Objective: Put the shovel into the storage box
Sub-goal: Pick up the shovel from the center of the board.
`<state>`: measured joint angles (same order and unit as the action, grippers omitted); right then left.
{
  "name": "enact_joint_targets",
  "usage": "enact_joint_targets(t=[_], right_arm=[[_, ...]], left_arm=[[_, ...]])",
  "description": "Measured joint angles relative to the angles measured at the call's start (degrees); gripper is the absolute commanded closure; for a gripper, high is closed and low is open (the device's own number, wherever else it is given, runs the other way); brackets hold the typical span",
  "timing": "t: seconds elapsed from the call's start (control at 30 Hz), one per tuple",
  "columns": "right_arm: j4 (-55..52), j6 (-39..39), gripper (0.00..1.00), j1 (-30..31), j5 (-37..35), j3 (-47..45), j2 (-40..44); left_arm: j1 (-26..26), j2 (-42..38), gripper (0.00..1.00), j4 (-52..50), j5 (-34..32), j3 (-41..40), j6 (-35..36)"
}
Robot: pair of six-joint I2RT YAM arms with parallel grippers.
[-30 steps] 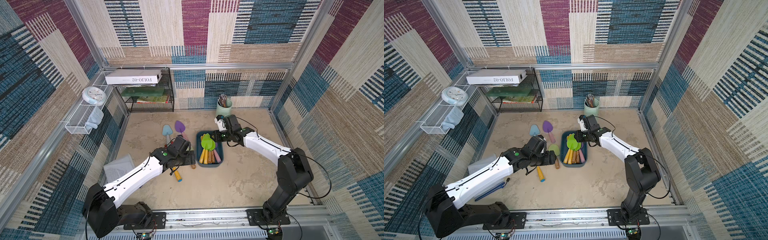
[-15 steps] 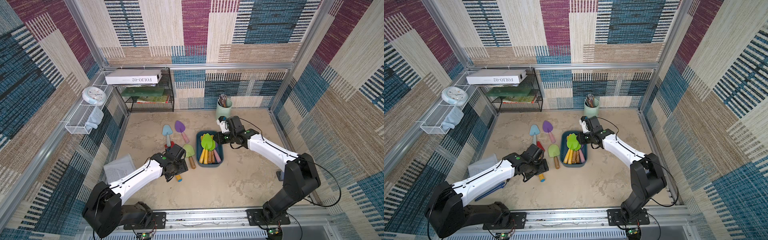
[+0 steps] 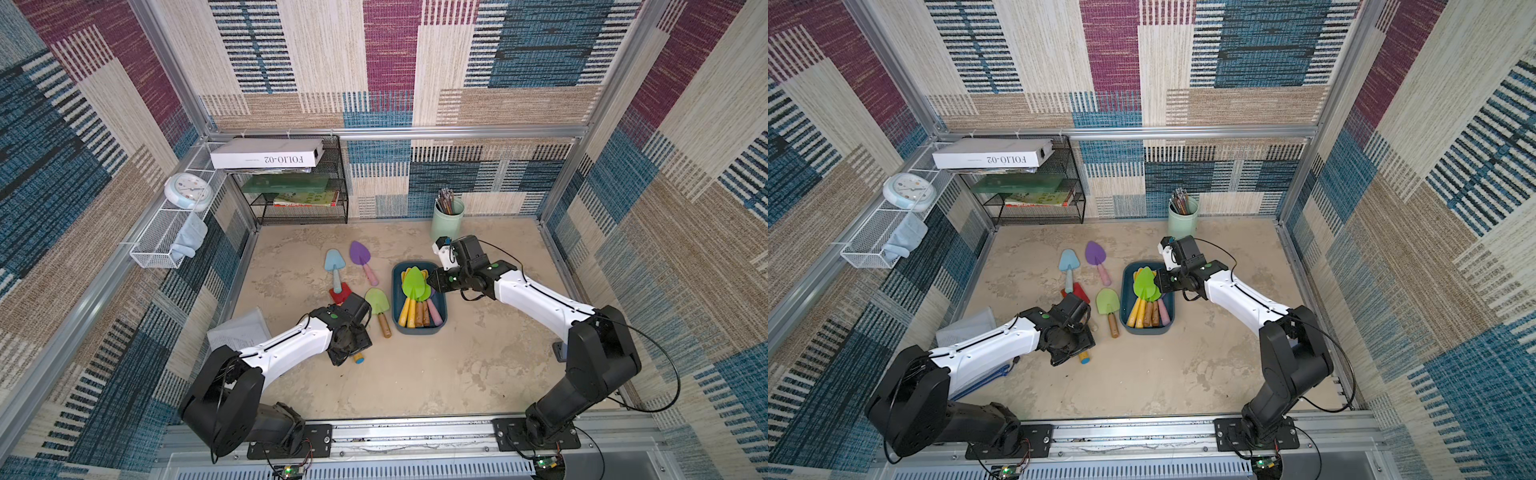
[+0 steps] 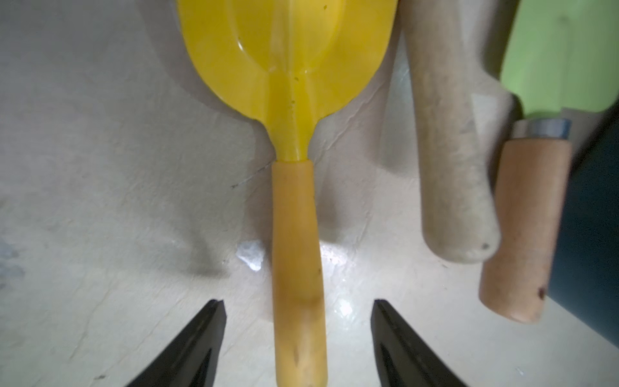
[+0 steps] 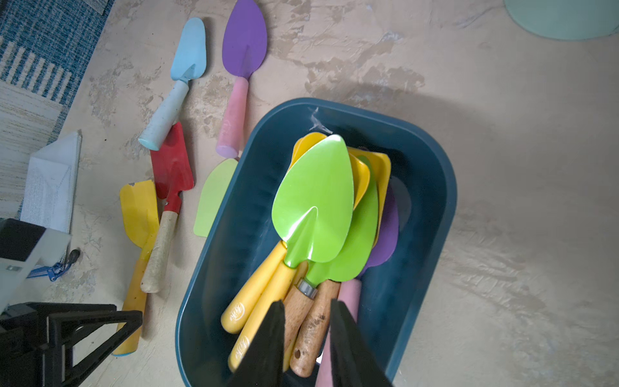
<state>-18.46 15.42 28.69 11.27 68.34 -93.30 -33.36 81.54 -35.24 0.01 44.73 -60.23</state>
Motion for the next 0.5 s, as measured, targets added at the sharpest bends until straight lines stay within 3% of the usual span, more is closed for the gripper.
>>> enact_joint_targets(t=[0.27,0.5], right_arm=[[0.1,0.0,0.75,0.0,0.3,-0.2,-0.1],[0.2,-0.1,0.76,0.0,0.4,-0.2,-0.2]], left_arm=[[0.0,4.0,0.49,2.2,0.3,0.3,-0.6],[0.0,4.2,0.84,2.2,0.4,0.3,-0.6]])
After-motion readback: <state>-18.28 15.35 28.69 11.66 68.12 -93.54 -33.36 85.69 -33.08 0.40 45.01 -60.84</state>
